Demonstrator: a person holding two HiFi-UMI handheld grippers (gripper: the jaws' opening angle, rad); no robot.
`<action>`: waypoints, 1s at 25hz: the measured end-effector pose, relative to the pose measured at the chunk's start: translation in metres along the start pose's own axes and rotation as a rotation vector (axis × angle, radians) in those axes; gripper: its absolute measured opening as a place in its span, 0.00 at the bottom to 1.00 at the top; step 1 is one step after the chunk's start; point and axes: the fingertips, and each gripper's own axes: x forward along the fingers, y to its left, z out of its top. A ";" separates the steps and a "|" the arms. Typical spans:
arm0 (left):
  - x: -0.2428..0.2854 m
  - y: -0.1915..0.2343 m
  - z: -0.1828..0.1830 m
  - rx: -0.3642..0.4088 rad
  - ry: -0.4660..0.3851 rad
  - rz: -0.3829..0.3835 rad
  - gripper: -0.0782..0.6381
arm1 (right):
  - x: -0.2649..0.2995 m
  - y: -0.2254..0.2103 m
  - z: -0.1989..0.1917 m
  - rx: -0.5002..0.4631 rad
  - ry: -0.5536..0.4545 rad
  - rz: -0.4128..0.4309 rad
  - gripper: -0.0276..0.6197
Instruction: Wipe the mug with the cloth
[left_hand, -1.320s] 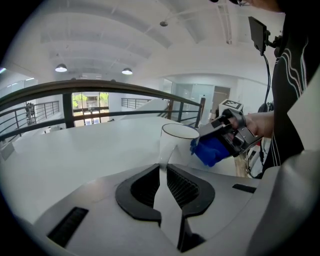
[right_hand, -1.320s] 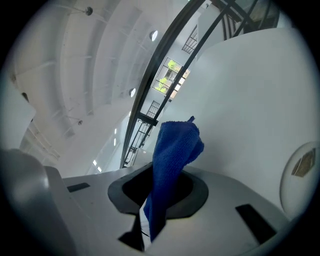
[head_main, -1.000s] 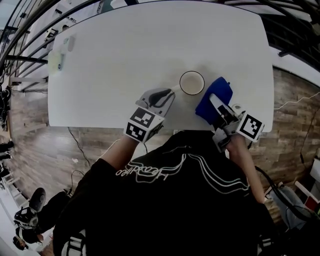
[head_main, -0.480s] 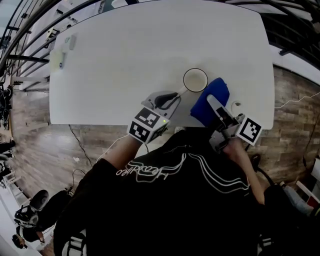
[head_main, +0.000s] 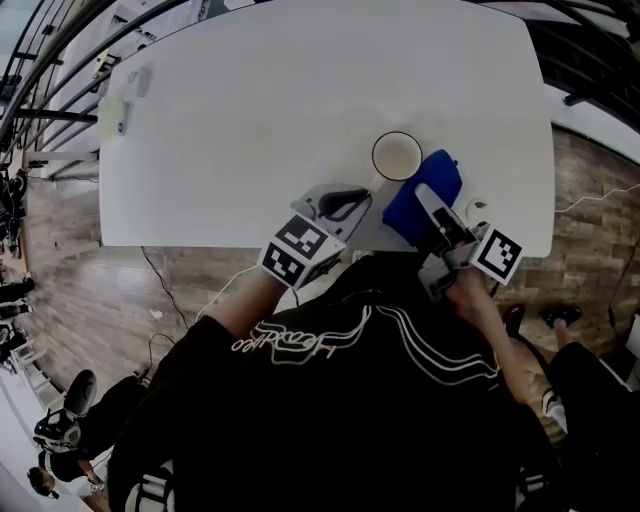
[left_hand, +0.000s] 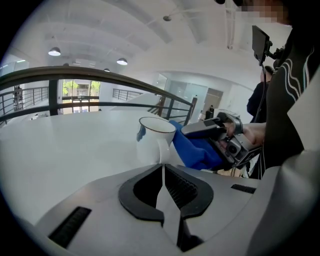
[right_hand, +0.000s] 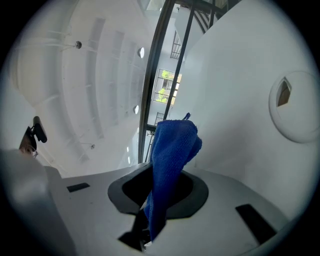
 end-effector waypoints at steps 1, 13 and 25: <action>0.001 -0.001 0.000 0.003 0.001 -0.006 0.14 | 0.001 -0.003 0.001 0.006 -0.007 -0.006 0.13; 0.008 -0.008 0.002 -0.010 0.004 -0.058 0.14 | 0.008 -0.033 0.007 -0.077 -0.006 -0.205 0.13; -0.045 -0.042 0.033 -0.075 -0.112 0.081 0.14 | -0.043 0.058 0.011 -0.252 -0.047 -0.032 0.13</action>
